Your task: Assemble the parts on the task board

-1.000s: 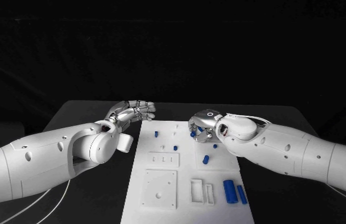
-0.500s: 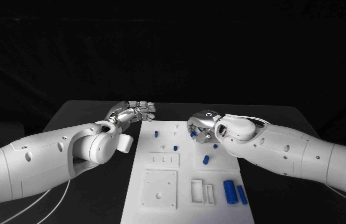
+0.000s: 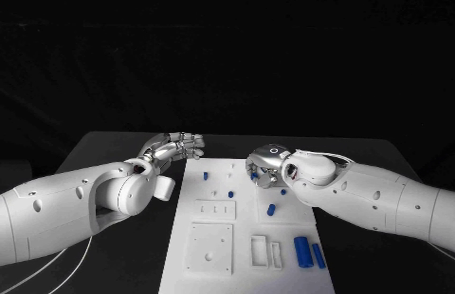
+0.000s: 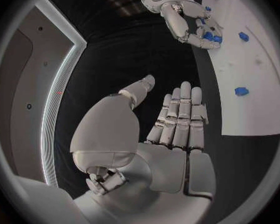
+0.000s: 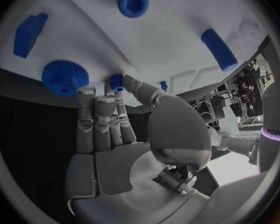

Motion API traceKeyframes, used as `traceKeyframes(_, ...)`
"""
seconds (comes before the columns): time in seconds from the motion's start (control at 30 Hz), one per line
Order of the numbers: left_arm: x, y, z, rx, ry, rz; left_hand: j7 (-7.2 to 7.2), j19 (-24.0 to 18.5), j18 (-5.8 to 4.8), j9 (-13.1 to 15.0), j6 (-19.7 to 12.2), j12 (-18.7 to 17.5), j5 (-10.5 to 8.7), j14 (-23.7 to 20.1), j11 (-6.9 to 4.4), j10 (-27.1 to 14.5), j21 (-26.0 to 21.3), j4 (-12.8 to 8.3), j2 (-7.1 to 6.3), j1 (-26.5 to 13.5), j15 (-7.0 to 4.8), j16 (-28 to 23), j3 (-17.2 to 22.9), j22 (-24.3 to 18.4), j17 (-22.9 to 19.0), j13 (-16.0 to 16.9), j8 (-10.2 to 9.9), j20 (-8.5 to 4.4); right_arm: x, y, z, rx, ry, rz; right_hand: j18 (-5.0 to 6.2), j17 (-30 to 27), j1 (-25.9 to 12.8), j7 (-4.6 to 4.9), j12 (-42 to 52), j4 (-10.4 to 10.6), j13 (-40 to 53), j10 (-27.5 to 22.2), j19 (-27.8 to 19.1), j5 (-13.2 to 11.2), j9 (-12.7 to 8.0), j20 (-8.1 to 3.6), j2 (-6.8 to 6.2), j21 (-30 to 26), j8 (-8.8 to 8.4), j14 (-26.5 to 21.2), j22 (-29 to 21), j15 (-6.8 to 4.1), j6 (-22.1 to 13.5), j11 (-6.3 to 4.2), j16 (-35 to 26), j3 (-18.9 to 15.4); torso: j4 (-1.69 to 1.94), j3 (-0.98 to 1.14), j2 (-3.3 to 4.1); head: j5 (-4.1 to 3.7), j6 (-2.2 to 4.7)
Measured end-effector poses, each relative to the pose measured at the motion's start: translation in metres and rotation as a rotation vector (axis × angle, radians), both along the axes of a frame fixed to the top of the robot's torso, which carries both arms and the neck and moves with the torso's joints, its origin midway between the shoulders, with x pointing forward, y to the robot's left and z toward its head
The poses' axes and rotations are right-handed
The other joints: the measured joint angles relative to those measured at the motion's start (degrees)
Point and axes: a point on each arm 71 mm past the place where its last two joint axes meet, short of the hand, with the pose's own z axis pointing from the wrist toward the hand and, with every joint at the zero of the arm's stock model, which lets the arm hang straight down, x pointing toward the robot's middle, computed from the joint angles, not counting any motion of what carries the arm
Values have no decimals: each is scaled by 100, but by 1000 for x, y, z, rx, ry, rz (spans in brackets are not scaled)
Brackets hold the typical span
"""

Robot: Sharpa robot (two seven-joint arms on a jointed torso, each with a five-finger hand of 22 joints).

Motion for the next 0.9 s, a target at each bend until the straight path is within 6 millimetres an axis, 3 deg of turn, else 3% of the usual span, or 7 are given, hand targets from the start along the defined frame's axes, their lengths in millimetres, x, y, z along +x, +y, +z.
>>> traceKeyframes(0.53,0,0,0,1,1,0,0,0,-6,0,0,-22,0,0,0,0,0,-16,0,0,0,0,-16,-1,4,0,0,0,-9,4,0,14,-60,-1,-1,-9,39,-34,-14,-2,47,1,11,-5,38,-9,-9,92,63,15,0,-21,74,0,63,123,-2,-1,4,11,47)
traceKeyframes(0.9,0,0,0,1,1,-1,-16,0,-9,-5,16,-22,0,0,0,0,0,-31,0,0,0,-22,-2,-1,4,1,0,0,-10,24,10,46,-140,12,-3,-11,85,-41,-25,19,72,1,-5,-6,64,-36,-56,114,63,25,0,-34,120,0,84,144,-2,-4,7,12,79)
